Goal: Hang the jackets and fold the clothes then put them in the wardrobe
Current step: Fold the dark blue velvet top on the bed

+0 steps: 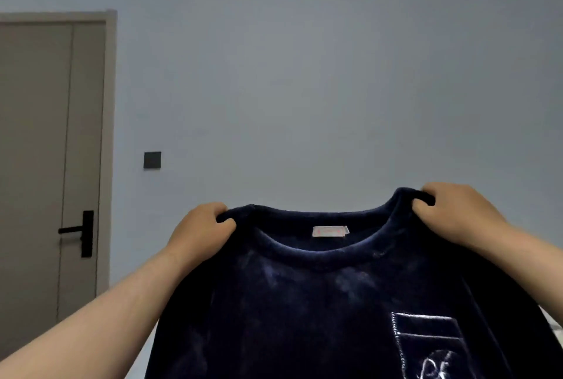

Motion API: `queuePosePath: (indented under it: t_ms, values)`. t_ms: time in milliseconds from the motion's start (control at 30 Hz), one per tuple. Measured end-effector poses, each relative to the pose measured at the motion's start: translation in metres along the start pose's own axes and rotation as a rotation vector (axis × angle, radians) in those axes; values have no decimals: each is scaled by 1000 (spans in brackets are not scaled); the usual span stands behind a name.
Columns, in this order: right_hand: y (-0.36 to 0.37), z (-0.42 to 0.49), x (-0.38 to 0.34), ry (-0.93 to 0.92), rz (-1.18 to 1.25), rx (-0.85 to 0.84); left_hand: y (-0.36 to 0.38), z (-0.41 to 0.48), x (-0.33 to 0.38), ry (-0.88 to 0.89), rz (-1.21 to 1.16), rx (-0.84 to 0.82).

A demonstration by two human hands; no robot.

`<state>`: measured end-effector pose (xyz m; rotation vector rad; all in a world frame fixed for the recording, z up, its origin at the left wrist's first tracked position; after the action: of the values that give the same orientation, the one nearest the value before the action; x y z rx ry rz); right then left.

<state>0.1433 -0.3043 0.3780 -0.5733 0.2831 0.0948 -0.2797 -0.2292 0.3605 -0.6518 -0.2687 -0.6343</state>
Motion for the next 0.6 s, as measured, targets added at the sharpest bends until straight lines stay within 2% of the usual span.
queuePosePath:
  t_ms: [167, 300, 400, 500, 600]
  values:
    - [114, -98, 76, 120, -29, -266, 120, -84, -46, -96, -54, -329]
    - [188, -159, 116, 92, -25, -421, 192, -130, -89, -211, -37, -460]
    - [237, -184, 136, 79, 16, -523, 241, -144, -120, -233, -42, -512]
    - [284, -194, 150, 103, -9, -558, 285, -153, -149, -181, 119, -505]
    - [333, -196, 158, 96, -115, -457, 326, -163, -176, -274, 229, -449]
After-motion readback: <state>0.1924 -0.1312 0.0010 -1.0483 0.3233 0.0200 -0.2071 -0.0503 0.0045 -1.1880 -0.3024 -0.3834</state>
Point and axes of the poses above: each hand's wrist, its own z-axis towards the middle knuckle, its own y-axis out of the palm, x = y × z, the point moved 4 cm from there along z, towards the middle knuckle, and after that the axes turned 5 degrees about x, right-handed, at the moved point
